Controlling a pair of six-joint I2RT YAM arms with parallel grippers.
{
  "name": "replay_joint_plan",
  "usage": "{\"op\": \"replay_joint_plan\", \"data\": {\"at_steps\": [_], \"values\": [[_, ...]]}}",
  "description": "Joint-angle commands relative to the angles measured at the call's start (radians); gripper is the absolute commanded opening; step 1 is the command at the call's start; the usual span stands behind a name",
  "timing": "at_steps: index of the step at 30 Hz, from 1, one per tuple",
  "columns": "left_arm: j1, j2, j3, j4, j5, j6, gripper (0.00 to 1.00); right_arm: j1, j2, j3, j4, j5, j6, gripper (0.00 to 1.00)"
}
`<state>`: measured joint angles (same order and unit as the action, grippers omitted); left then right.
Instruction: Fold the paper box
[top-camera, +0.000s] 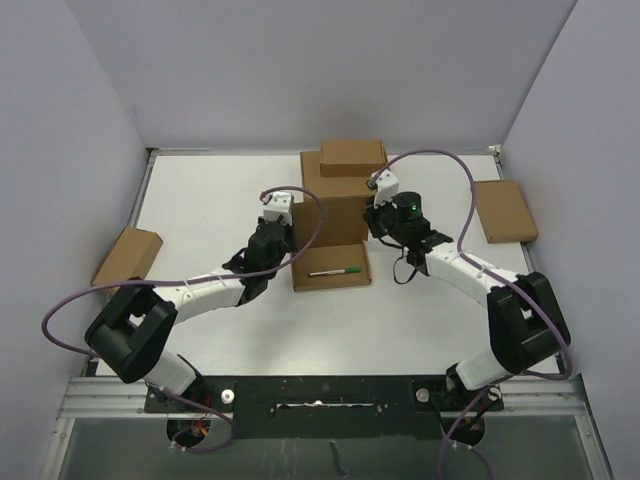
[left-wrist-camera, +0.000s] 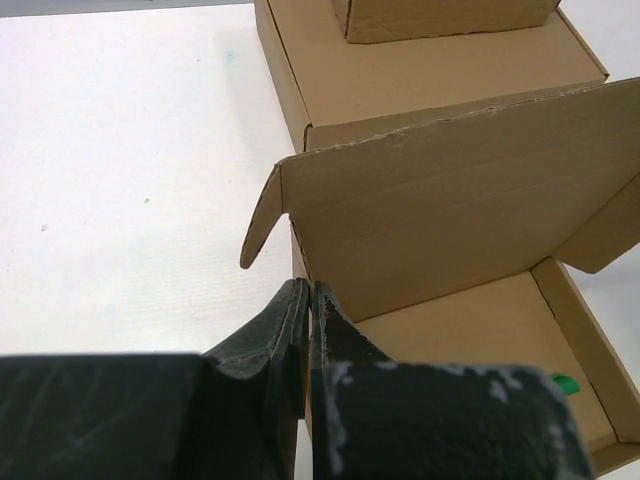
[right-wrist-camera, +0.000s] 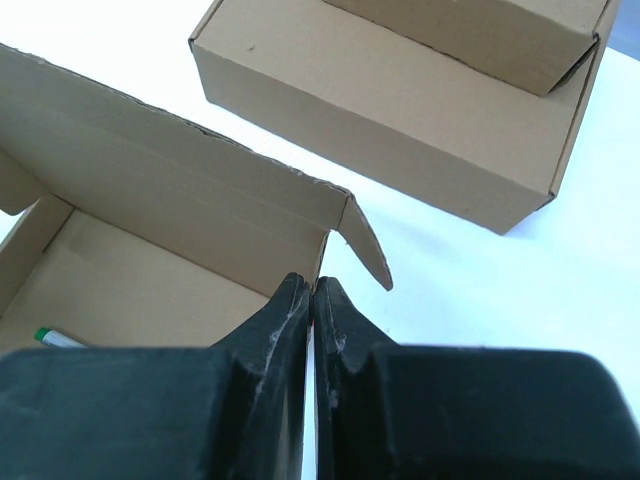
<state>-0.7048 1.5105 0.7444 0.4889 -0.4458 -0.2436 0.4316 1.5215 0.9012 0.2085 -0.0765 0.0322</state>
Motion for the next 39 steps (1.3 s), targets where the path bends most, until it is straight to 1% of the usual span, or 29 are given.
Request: {"op": "replay_joint_plan", "data": {"at_steps": [1,8,22,29,39], "values": [[-0.059,-0.048,-0.012,0.022,0.111,-0.05,0.0,0.065,-0.058,-0.024,0.029,-0.097,0.079,0.04],[-0.093,-0.082,-0.067,0.032,0.088,-0.049,0.0,0.073,-0.105,-0.057,-0.013,-0.078,0.096,0.06],[-0.182,-0.112,-0.137,0.069,-0.009,-0.046,0.0,0.114,-0.161,-0.119,-0.003,-0.046,0.156,0.08],[-0.19,-0.14,-0.137,0.041,-0.03,-0.033,0.0,0.119,-0.198,-0.167,-0.003,-0.034,0.163,0.11],[-0.208,-0.16,-0.152,0.012,-0.042,-0.028,0.0,0.12,-0.232,-0.209,0.0,-0.036,0.149,0.11]]}}
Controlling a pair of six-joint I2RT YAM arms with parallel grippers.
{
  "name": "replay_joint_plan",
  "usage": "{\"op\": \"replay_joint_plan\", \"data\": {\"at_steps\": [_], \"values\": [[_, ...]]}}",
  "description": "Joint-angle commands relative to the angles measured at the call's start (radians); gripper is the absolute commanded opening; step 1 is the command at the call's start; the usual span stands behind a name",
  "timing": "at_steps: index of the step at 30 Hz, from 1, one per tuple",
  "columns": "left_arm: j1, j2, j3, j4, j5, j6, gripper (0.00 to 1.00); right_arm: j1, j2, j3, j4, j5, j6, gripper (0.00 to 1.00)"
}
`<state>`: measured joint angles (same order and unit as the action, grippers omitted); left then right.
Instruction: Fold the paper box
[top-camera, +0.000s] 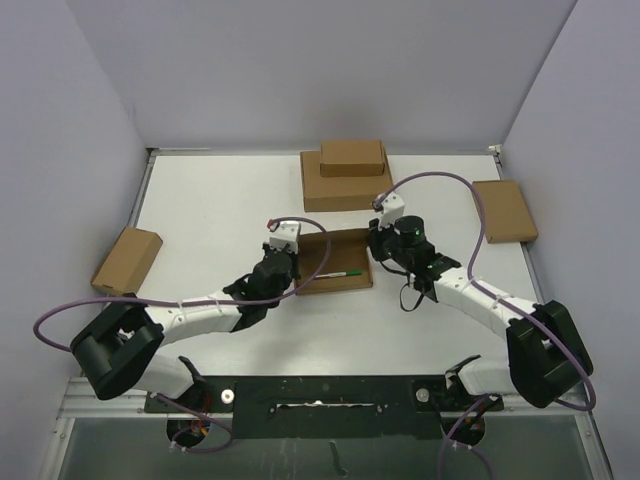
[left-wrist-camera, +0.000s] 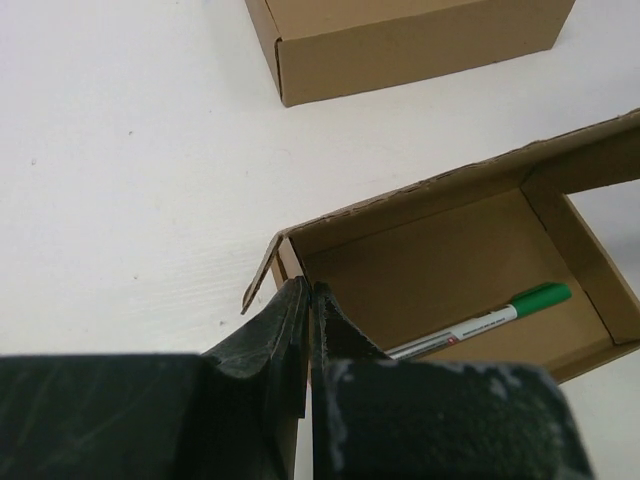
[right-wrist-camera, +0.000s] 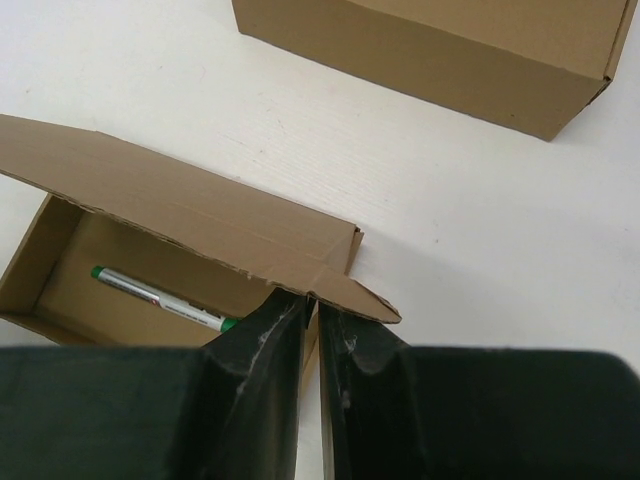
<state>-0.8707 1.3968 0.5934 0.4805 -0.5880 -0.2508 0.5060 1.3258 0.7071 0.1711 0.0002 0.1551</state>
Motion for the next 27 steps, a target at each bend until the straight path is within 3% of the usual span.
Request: {"op": "replay_joint_plan", "data": {"at_steps": [1,27], "values": [[-0.044,-0.048,-0.003,0.017,0.098,-0.019,0.0,0.045,-0.039,-0.018,0.036,-0.113,0.023,0.11],[-0.075,-0.079,-0.016,-0.018,0.064,-0.011,0.0,0.018,-0.096,-0.054,-0.027,-0.233,0.016,0.12]]}}
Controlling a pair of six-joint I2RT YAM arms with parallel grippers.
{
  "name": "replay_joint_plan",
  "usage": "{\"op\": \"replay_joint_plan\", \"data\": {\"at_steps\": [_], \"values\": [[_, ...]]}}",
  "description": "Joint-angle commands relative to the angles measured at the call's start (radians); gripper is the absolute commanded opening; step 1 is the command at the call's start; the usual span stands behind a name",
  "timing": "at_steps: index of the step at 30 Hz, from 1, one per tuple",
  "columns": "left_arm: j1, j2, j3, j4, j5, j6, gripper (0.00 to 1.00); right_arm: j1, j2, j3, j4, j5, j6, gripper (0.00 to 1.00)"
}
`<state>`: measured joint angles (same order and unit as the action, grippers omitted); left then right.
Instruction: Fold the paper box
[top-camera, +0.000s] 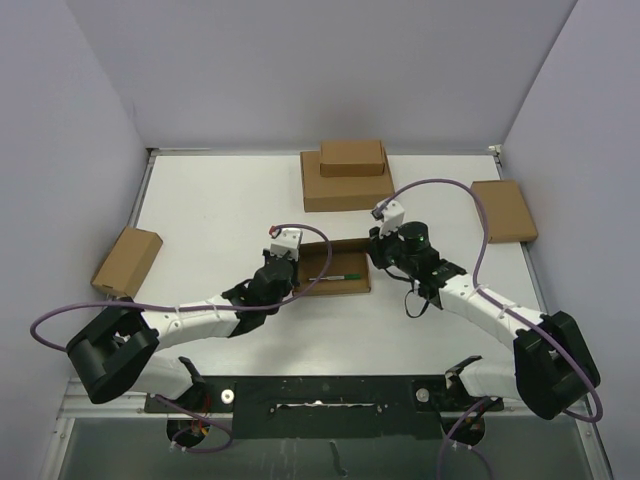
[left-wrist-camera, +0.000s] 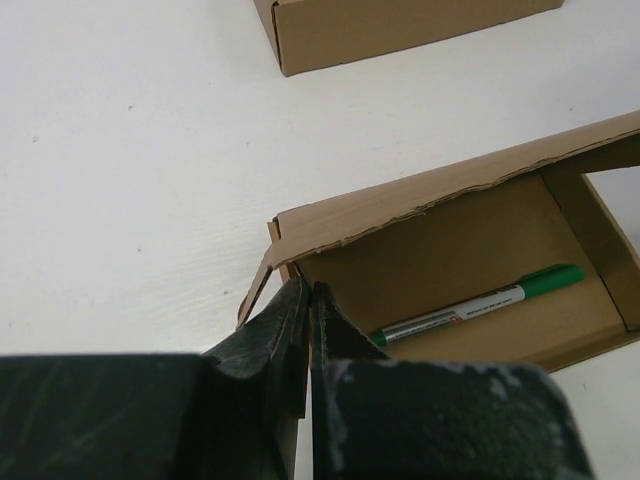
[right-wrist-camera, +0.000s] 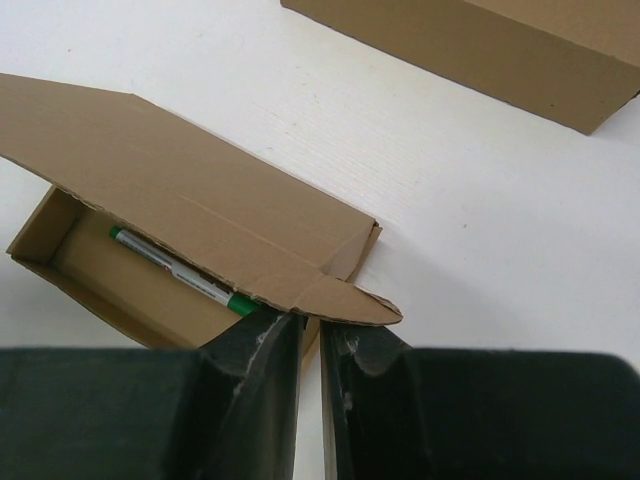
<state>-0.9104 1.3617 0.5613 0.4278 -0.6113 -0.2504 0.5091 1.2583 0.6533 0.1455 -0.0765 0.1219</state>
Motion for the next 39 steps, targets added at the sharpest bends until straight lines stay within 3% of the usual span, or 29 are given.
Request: {"op": "replay_joint_plan", "data": {"at_steps": [1,11,25,39], "values": [[-0.035,-0.045,0.019,0.032,0.087,-0.009,0.0,0.013,-0.028,0.005,-0.001,-0.159,0.06,0.12],[-0.035,-0.026,0.054,0.012,0.083,0.002,0.0,0.0,0.03,0.06,0.067,-0.16,0.122,0.11],[0.005,-0.069,0.086,-0.04,0.045,0.026,0.0,0.013,0.133,0.126,0.129,-0.17,0.078,0.07],[0.065,-0.113,0.11,-0.145,0.09,0.006,0.0,0.06,0.222,0.242,0.092,-0.151,0.039,0.07]]}}
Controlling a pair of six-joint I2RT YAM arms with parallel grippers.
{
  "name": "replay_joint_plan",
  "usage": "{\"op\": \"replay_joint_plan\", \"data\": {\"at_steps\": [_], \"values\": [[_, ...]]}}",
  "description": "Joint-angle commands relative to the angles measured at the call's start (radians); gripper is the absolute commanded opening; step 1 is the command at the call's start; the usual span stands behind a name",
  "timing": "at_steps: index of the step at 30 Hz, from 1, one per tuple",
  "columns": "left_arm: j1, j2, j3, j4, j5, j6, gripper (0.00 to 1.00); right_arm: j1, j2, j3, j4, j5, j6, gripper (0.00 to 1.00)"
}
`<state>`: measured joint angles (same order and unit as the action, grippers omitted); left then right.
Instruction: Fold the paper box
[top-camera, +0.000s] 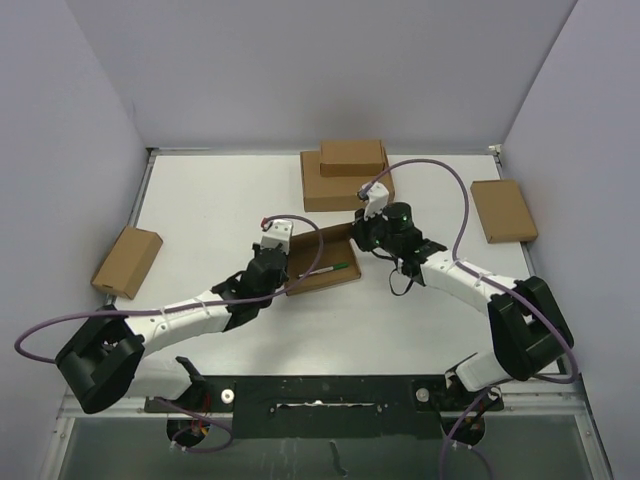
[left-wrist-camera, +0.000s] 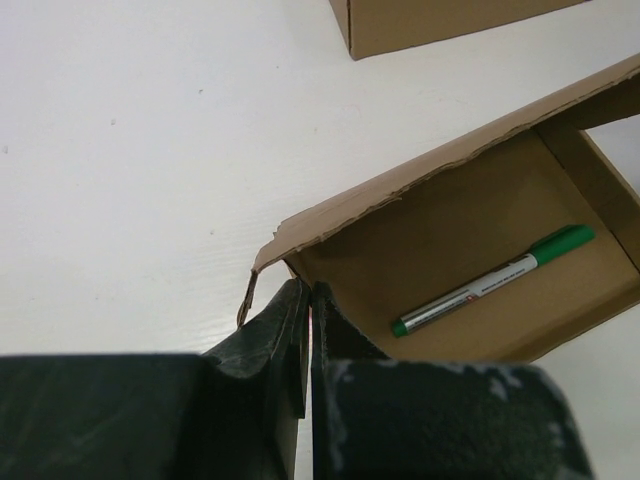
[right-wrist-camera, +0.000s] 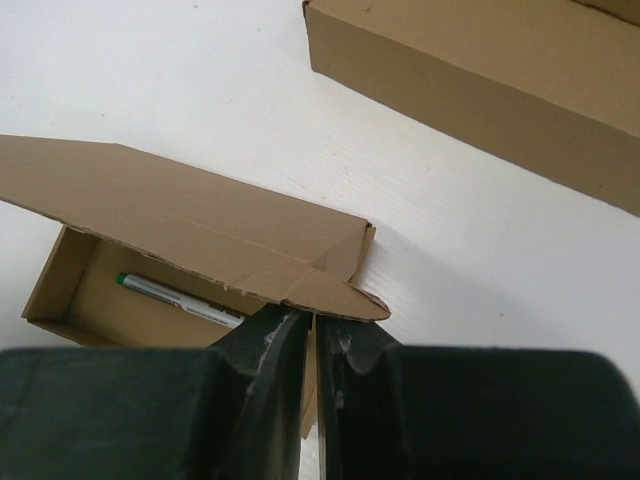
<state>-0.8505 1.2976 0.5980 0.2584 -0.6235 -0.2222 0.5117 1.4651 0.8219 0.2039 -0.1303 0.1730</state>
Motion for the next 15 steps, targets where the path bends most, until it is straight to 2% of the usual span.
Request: {"op": "replay_joint_plan", "data": {"at_steps": [1,8,15], "values": [[0.007,-0.052,0.076,0.016,0.106,-0.025,0.0,0.06,0.023,0.082,0.027,-0.095,-0.016,0.07],[0.036,-0.075,0.092,-0.038,0.156,-0.043,0.0,0.065,0.073,0.138,-0.021,-0.088,-0.016,0.07],[0.063,-0.104,0.068,-0.057,0.202,-0.049,0.0,0.085,0.059,0.099,-0.027,-0.078,-0.017,0.08]]}}
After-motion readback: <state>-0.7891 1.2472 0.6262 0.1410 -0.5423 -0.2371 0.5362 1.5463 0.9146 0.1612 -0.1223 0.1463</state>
